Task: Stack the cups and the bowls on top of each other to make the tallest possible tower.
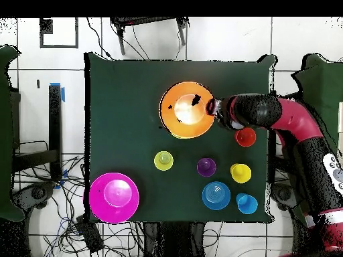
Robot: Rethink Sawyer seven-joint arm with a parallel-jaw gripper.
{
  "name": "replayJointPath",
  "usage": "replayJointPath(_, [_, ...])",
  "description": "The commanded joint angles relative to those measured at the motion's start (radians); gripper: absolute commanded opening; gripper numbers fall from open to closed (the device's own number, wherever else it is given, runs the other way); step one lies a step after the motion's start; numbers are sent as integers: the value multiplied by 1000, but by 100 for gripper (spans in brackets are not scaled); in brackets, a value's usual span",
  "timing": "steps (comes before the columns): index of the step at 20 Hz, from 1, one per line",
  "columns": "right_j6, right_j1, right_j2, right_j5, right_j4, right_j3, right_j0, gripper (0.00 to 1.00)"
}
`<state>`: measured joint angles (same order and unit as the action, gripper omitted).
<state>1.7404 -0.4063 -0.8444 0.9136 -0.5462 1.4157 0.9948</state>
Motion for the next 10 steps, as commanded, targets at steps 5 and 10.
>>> replayJointPath(5, [-216, -13, 58, -5, -138, -45, -102, 0])
replayJointPath(10, [-169, -63, 67, -2, -159, 3, -134, 0])
